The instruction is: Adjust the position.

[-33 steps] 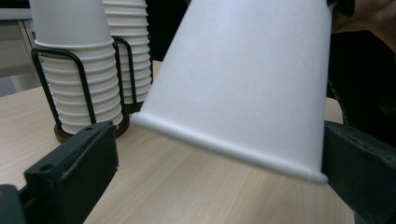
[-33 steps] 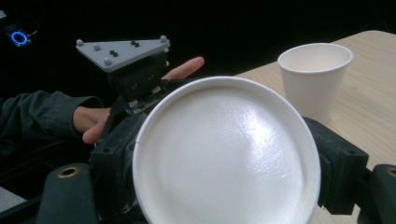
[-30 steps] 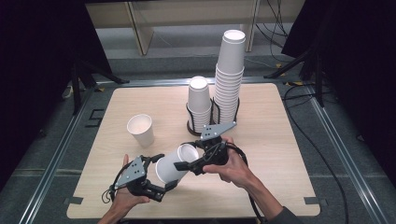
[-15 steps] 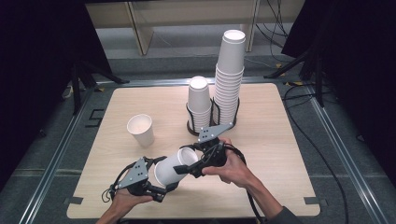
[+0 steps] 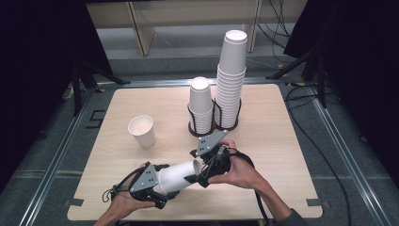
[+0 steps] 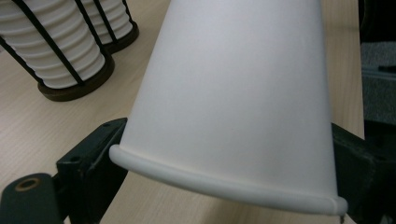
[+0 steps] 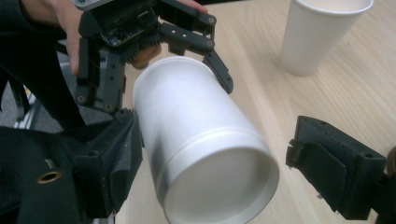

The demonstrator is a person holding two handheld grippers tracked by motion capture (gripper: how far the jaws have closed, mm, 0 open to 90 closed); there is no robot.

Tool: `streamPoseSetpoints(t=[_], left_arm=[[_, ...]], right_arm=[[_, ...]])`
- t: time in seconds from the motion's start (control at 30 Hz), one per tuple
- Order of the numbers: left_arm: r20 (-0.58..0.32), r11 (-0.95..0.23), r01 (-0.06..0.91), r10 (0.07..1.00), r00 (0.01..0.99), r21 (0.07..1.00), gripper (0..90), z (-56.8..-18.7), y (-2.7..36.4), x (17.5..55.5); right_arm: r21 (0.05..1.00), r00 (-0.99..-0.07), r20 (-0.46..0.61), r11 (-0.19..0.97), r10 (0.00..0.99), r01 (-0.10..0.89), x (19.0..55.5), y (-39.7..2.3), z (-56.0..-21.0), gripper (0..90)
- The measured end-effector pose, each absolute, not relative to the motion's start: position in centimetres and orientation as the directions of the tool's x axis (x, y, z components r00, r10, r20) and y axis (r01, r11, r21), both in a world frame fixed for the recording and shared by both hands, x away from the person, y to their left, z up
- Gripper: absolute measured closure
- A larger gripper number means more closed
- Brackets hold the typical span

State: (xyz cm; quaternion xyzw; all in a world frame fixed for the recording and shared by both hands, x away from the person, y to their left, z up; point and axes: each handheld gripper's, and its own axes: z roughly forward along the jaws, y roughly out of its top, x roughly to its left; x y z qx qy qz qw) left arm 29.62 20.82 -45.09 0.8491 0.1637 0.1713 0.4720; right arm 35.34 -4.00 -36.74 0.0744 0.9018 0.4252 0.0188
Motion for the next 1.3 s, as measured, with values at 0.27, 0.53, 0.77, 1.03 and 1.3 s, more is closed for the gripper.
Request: streamPoseSetpoints(t=[0.27,0.53,0.77,1.03,1.3], left_arm=[[0.167,-0.559,0.098,0.403,0.9,0.823,10.4,-45.0,20.6,29.4],[0.15,-0.55,0.097,0.386,0.91,0.83,10.3,-45.1,20.5,29.5],[0.15,-0.573,0.091,0.359,0.921,0.815,10.6,-44.9,20.5,29.4],[0.156,-0.567,0.073,0.346,0.925,0.82,10.6,-44.9,20.4,29.3],[0.167,-0.559,0.055,0.337,0.927,0.827,10.8,-44.8,20.4,29.2]], right_arm=[[0.688,-0.994,0.029,0.719,0.108,0.098,34.8,-2.9,-37.9,19.0],[0.649,-0.995,0.036,0.755,0.092,0.093,34.6,-2.1,-38.7,19.0],[0.616,-0.996,0.059,0.783,0.067,0.09,34.5,-1.6,-39.5,18.2],[0.597,-0.997,0.056,0.799,0.047,0.071,34.4,-1.3,-39.8,18.8],[0.572,-0.999,0.037,0.819,0.019,0.037,34.3,-1.0,-40.3,19.7]])
